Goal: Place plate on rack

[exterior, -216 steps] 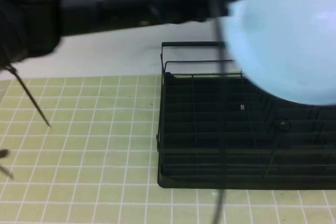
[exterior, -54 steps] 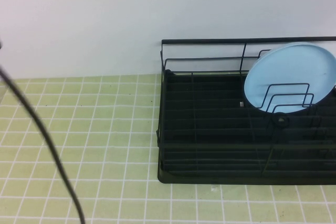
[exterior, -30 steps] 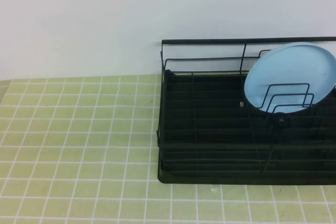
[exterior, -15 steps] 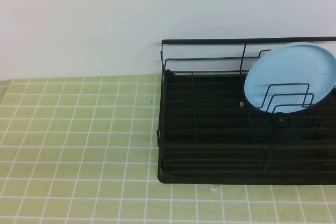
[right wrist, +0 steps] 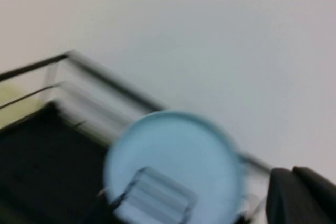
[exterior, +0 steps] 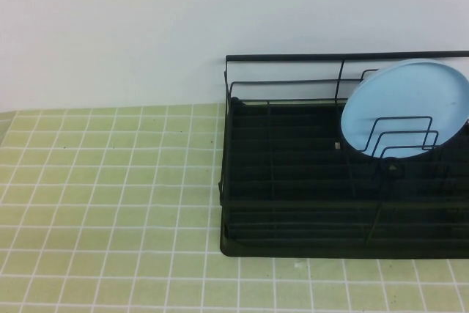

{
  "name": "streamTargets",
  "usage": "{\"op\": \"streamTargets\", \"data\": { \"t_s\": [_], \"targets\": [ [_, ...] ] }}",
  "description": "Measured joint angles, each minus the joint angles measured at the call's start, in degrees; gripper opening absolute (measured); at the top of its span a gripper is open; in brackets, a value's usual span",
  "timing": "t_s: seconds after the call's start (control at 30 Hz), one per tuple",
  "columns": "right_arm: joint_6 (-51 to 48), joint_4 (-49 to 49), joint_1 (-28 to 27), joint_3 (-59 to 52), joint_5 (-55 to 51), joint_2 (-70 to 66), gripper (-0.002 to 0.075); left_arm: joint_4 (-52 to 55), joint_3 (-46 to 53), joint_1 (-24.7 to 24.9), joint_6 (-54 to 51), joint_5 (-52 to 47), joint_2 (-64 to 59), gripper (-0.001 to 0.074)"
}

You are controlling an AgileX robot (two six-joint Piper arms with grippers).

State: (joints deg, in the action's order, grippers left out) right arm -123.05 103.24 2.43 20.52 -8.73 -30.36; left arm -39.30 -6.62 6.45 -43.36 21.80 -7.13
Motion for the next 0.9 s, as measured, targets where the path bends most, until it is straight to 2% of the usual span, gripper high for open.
{"op": "streamTargets", "data": {
  "t_s": [0.1, 0.3, 0.53, 0.6, 0.67, 0.83, 0.9],
  "targets": [
    [-0.8, 0.0, -0.1, -1.5, 1.6, 8.6, 0.0007, 13.1, 3.0, 0.0, 9.8, -2.0, 0.1, 0.0000],
    [-0.3, 0.0, -1.2, -2.4, 4.8, 19.8, 0.0007, 31.2, 6.2, 0.0, 27.3, -16.4, 2.6, 0.0000],
    [0.4, 0.0, -1.2, -3.2, 10.0, 21.8, 0.0007, 34.3, 8.7, 0.0, 30.5, -33.7, 8.8, 0.0000],
    [4.2, -2.1, -1.2, -4.6, 11.1, 22.7, 0.0007, 34.9, 8.7, 0.0, 30.9, -37.4, 8.8, 0.0000],
    [17.3, -14.7, -1.2, -6.6, 11.3, 25.3, 0.0007, 35.5, 8.7, 0.0, 33.2, -39.8, 8.7, 0.0000],
    [76.1, -68.8, -1.2, -12.4, 7.0, 28.9, 0.0007, 36.3, 8.7, -0.1, 39.5, -39.9, 8.7, 0.0000],
    [94.0, -84.6, -1.2, -13.5, 0.5, 29.0, 0.0007, 36.3, 8.7, -1.0, 41.0, -39.9, 8.7, 0.0000]
  ]
}}
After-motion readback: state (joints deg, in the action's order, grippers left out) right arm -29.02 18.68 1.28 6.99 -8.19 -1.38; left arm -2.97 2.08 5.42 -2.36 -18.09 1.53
